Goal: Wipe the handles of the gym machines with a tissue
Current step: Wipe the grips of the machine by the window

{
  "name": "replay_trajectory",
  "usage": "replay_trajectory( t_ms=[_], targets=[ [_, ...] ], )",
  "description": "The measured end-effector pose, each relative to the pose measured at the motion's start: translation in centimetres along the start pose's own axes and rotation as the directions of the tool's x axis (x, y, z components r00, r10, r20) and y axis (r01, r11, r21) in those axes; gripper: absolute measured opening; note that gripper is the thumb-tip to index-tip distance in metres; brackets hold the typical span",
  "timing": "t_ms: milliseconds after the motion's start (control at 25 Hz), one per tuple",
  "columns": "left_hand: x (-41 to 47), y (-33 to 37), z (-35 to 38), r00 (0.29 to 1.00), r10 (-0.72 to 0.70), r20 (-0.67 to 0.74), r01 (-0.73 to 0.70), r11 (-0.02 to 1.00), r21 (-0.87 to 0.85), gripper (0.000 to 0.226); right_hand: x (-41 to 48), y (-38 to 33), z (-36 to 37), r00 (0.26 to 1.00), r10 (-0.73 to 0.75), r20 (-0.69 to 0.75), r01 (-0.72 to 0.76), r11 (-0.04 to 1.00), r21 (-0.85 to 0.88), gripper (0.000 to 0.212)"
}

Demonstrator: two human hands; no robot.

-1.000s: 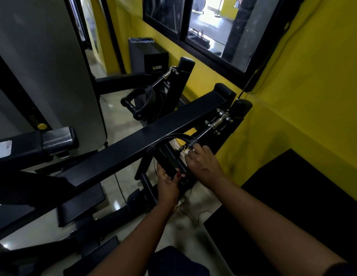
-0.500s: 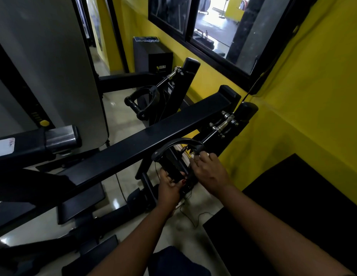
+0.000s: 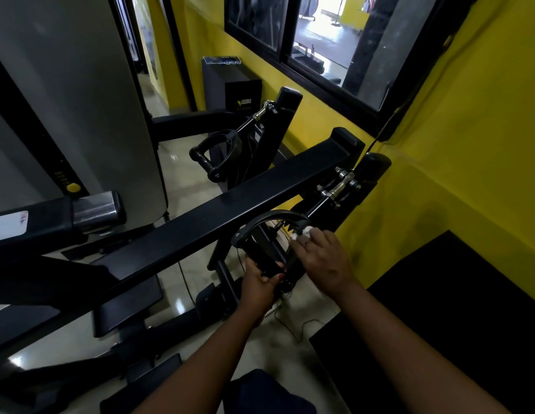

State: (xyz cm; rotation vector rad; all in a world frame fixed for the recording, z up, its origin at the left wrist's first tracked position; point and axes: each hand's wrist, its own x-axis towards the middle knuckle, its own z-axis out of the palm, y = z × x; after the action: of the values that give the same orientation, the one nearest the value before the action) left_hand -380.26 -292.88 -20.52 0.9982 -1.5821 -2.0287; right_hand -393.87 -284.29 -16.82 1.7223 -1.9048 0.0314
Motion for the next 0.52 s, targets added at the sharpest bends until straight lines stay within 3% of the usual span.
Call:
replay_trajectory(
  t_ms=[80, 160, 240, 360, 440, 520],
  targets=[
    [-0.2, 0.5, -0.1, 1.0, -0.01, 0.019, 0.01, 1.0, 0.011, 0.063, 1.5, 1.0, -0.9, 0.979, -0.169, -0.112, 0.168, 0.986, -0.021, 0.051],
    [-0.3, 0.9, -0.2, 1.0, -0.019, 0.019, 0.018, 1.0, 0.009, 0.062, 2.5, 1.3, -1.0, 0.965, -0.235, -0.117, 0.231, 0.972, -0.046, 0.068],
    [-0.5, 1.2, -0.1, 1.0, -0.022, 0.019, 0.022, 1.0, 0.013, 0.063, 2.5, 1.5, -0.5, 0.962, -0.256, -0.094, 0.254, 0.967, -0.038, 0.06],
    [-0.8, 1.8, 0.1, 0.999, -0.031, 0.019, 0.031, 0.999, -0.011, 0.064, 1.7, 3.3, -0.2, 0.927, -0.305, -0.217, 0.309, 0.951, -0.019, 0.038],
    [-0.7, 2.0, 0.1, 0.998, -0.052, 0.026, 0.053, 0.998, -0.036, 0.063, 1.9, 3.5, -0.2, 0.927, -0.231, -0.296, 0.256, 0.966, 0.046, 0.028],
    [-0.7, 1.9, 0.0, 0.997, -0.065, 0.033, 0.066, 0.997, -0.04, 0.063, 1.5, 1.7, 0.8, 0.948, 0.007, -0.319, 0.049, 0.985, 0.166, 0.032]
  ],
)
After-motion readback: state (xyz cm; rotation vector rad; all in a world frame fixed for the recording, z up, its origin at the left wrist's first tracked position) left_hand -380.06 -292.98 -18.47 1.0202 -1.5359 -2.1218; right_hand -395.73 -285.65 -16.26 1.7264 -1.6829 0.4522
